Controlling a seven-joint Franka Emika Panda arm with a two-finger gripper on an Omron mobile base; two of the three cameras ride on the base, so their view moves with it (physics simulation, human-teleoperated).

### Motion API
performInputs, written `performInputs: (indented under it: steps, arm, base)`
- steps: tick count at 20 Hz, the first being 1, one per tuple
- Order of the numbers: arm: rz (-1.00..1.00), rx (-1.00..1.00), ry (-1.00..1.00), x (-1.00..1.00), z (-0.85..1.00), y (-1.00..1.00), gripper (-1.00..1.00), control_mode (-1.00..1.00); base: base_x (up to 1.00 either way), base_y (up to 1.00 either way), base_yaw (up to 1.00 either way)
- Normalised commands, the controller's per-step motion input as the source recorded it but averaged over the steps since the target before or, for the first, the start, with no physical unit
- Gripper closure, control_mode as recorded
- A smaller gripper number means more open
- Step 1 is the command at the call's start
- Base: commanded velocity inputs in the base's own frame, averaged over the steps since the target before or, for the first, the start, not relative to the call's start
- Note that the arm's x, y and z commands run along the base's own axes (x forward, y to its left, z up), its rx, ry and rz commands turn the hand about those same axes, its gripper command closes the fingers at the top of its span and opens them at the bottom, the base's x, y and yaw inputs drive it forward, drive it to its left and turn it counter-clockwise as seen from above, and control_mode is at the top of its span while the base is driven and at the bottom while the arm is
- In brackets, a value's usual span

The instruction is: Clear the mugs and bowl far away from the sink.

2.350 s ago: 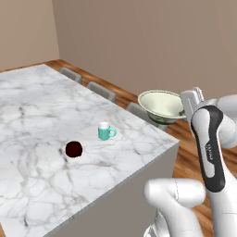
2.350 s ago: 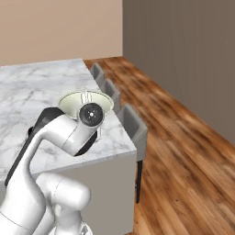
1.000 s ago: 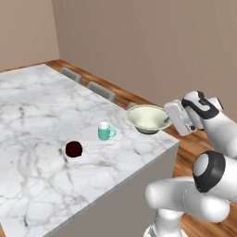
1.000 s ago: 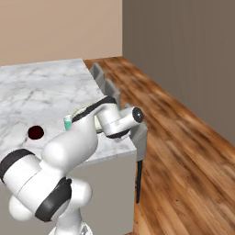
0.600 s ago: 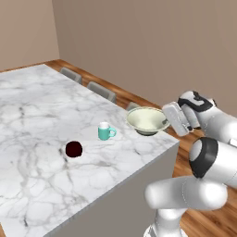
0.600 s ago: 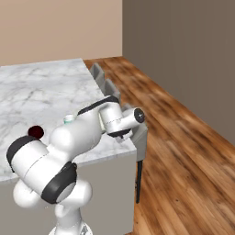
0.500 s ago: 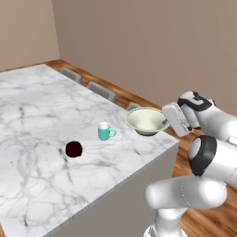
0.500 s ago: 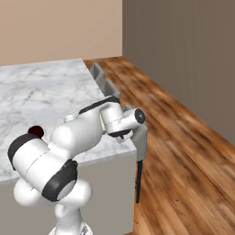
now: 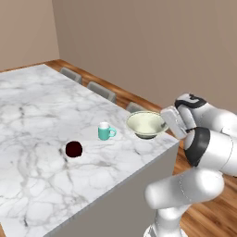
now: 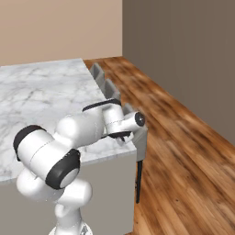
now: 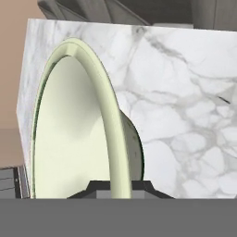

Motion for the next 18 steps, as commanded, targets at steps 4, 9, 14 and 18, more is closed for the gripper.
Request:
performInputs:
  steps: [4, 9, 14, 18]
  arm:
    - [0.0, -0.03, 0.0, 0.14, -0.25, 0.0, 1.0, -1.0]
    - [0.0, -0.03, 0.0, 0.13, -0.27, 0.0, 1.0, -1.0]
    - [0.0, -0.03, 0.0, 0.12, -0.28, 0.0, 1.0, -1.0]
    - [0.0, -0.04, 0.0, 0.16, -0.29, 0.0, 1.0, -1.0]
  base:
    - [0.0, 0.0, 0.0]
    - [0.0, 0.0, 0.0]
    - [0.0, 0.0, 0.0]
    - [0.0, 0.0, 0.0]
